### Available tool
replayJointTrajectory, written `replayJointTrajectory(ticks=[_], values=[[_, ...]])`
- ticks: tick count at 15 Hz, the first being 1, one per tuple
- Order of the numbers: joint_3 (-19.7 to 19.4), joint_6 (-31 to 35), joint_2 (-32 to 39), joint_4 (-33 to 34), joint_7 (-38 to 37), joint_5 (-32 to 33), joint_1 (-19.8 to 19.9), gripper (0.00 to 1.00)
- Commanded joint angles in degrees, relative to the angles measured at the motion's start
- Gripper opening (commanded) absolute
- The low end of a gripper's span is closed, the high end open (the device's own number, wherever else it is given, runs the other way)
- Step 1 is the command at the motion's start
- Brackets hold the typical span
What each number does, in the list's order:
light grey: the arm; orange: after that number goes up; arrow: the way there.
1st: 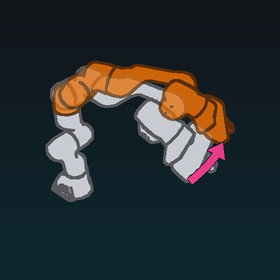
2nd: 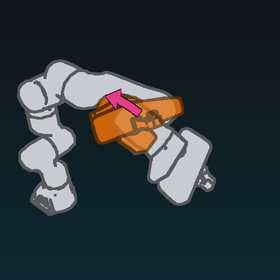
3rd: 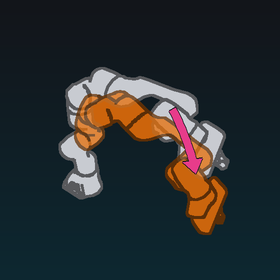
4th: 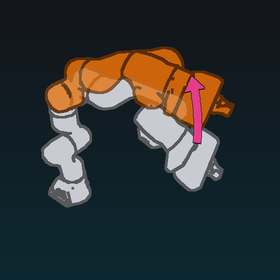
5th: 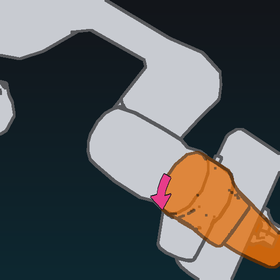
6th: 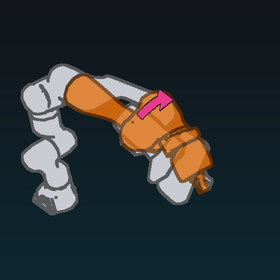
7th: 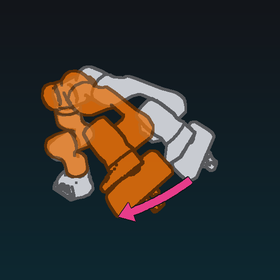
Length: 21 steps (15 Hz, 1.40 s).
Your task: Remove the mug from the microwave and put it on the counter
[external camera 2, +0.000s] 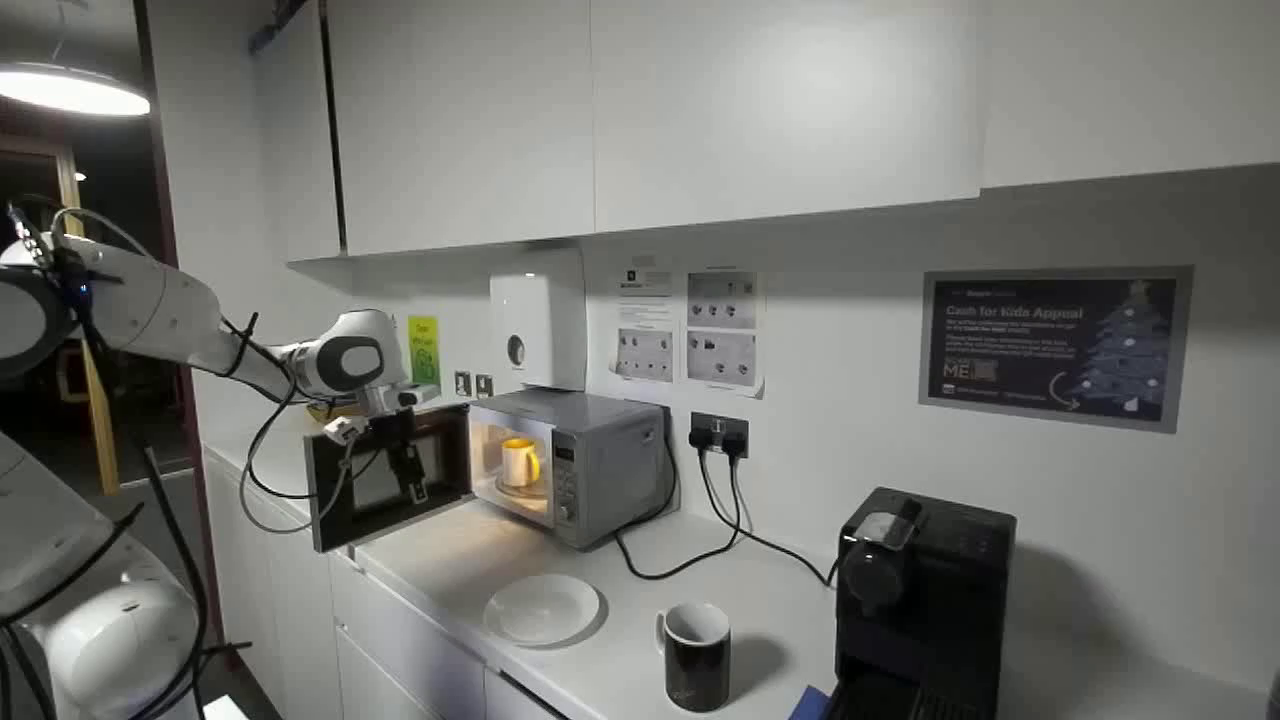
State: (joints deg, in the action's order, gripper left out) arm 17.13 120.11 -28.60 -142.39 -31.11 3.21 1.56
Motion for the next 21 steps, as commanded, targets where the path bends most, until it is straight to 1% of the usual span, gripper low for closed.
replayJointTrajectory(ticks=[1, 10, 15, 21], values=[[-1.0, -0.2, 0.2, 0.1, -0.5, 0.6, -1.1, 1.00], [-4.1, 2.9, 7.1, 2.3, 7.3, 0.0, -2.5, 1.00], [-7.1, 6.1, 12.4, 4.3, 12.3, -1.0, -2.6, 1.00], [-8.8, 7.3, 17.3, 7.7, 12.3, -0.1, -2.3, 1.00]])
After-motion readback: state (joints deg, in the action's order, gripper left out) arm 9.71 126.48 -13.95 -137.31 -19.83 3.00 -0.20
